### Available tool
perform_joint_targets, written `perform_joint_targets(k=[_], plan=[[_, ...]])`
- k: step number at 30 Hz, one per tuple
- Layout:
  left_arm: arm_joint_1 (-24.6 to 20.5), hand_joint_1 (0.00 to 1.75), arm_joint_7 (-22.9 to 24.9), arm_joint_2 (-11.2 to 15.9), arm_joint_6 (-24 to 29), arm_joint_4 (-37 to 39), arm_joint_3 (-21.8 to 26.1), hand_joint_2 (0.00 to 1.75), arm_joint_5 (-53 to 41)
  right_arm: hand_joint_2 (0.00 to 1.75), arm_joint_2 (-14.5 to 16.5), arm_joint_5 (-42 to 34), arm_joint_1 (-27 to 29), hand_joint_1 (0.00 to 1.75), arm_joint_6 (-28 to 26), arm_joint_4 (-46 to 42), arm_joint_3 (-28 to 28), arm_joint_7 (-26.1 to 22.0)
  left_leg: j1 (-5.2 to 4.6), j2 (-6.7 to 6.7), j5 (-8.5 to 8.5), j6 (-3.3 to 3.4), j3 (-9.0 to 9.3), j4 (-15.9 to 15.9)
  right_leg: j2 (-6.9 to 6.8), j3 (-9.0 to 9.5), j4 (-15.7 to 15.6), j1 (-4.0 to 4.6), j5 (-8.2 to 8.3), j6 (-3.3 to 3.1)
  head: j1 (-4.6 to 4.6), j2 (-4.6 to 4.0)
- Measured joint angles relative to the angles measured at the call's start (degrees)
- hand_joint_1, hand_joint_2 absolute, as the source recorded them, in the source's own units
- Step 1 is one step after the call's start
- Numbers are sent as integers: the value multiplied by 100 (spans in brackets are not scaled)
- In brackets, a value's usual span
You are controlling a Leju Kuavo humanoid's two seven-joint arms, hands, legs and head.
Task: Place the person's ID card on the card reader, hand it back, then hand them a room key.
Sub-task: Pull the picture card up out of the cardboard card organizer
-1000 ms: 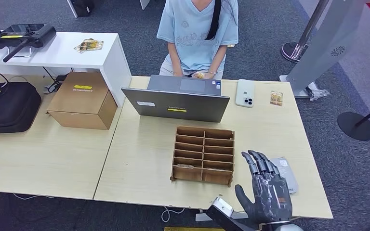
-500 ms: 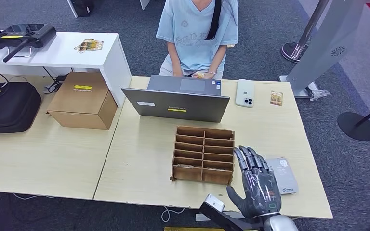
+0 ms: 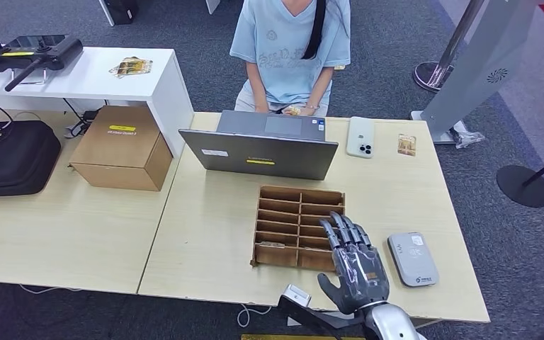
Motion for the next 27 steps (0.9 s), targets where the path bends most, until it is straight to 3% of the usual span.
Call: perform_joint_targets(k=[8, 23, 27], plan=[[-53, 0, 60, -4, -56, -10, -9, 0, -72, 175, 15, 6, -206, 54, -145, 452, 82, 55, 0, 0, 0, 0, 1, 0, 0, 0, 0, 0, 0, 0, 0, 0], [-120, 0, 102, -2, -158, -37, -28, 0, -93, 175, 16, 109, -353, 65, -286, 897, 141, 184, 0, 0, 0, 0, 0, 0, 0, 0, 0, 0, 0, 0, 1, 0], [-126, 0, 104, -2, -161, -37, -28, 0, -93, 175, 16, 142, -377, 77, -290, 980, 143, 218, 0, 0, 0, 0, 0, 1, 0, 0, 0, 0, 0, 0, 1, 0]])
